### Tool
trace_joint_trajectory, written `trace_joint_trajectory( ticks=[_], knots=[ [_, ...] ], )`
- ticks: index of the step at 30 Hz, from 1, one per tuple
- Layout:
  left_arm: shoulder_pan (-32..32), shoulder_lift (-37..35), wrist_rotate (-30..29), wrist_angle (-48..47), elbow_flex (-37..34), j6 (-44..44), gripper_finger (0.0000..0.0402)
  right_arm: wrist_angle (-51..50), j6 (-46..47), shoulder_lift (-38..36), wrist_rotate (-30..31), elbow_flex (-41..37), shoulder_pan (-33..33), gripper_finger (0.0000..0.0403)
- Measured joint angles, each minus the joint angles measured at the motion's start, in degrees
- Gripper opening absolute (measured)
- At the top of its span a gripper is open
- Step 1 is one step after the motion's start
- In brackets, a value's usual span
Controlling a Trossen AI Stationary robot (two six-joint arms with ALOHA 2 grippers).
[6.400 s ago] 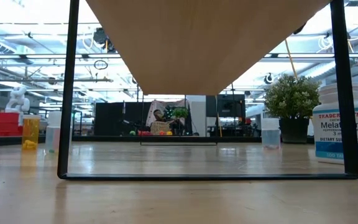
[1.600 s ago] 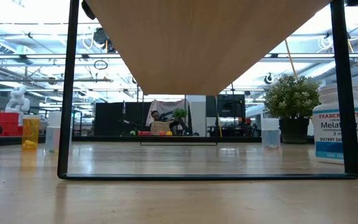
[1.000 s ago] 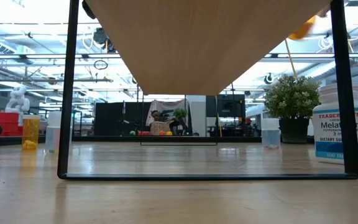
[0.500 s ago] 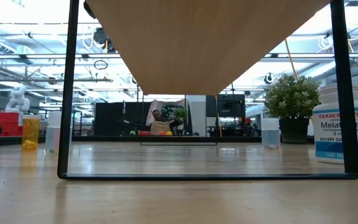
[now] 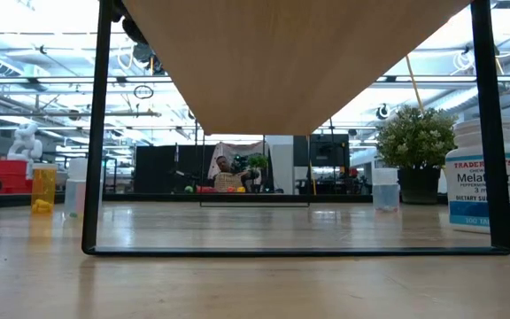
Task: Pick and place medicine bottles onto shelf by color
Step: Put the large orange pill bottle on the shelf aligned with the other large orange pill bottle
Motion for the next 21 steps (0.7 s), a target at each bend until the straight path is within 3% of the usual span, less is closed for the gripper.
trace_joint_trajectory(
  ticks=[5, 21],
  knots=[
    [0.7, 0.0, 0.0, -0.5, 0.0, -0.2, 0.0310, -2.8, -1.8, 5.2, -1.9, 4.5, -1.6, 0.0220],
    [0.7, 0.0, 0.1, -0.2, 0.0, -0.7, 0.0310, -0.7, -6.0, 13.2, -3.2, 4.7, -5.0, 0.0223]
  ],
)
